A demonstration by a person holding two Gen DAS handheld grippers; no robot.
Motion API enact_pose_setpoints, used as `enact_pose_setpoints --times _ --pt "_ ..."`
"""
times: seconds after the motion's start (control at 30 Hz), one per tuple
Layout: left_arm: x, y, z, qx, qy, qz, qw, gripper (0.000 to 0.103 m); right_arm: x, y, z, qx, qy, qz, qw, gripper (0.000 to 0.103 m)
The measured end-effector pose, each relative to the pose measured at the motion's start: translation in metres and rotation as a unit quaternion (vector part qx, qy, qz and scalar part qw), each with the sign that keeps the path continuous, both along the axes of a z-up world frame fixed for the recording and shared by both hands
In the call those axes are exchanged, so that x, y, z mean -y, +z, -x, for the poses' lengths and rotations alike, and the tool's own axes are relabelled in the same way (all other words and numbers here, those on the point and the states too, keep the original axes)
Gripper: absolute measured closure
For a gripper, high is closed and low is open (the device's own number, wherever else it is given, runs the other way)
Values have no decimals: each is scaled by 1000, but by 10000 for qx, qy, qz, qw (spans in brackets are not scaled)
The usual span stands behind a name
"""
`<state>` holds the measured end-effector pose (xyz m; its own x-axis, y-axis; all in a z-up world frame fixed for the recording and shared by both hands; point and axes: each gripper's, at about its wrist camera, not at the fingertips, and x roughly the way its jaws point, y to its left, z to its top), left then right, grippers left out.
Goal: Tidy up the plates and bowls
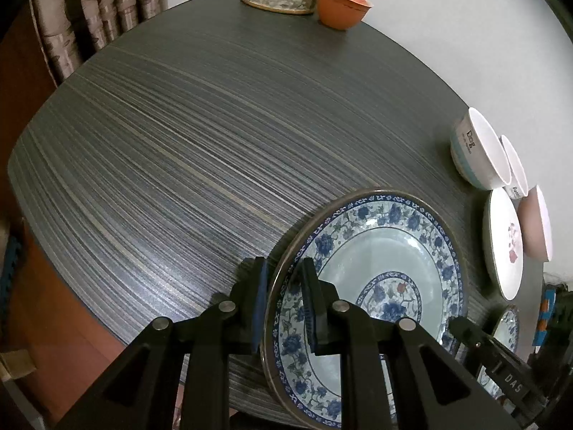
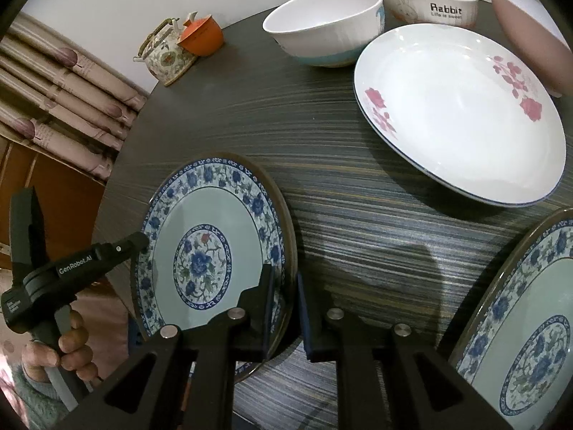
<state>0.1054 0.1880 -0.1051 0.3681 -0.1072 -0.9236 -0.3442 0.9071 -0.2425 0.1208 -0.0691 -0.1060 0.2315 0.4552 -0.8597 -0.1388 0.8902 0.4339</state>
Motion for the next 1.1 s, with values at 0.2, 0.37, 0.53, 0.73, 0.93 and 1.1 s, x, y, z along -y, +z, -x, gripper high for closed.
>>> enact_pose_setpoints --times 0.2,0.37,0.53,0.73,0.93,1.1 --pt "-4 3 4 81 49 34 9999 86 1 7 4 114 -22 127 9999 88" --pt "-5 7 8 220 91 31 9997 86 5 17 8 313 -71 334 9989 88" --pt "-3 13 13 426 82 -20 9991 83 8 26 14 515 -54 513 9973 88" --pt "6 19 13 602 -76 -157 9980 81 17 32 20 583 -116 538 9968 88" --pt "17 24 13 763 -266 -286 9963 80 29 40 27 686 -206 645 9953 88" --pt "27 27 14 845 -405 -389 9948 80 46 48 34 810 -333 737 9934 88"
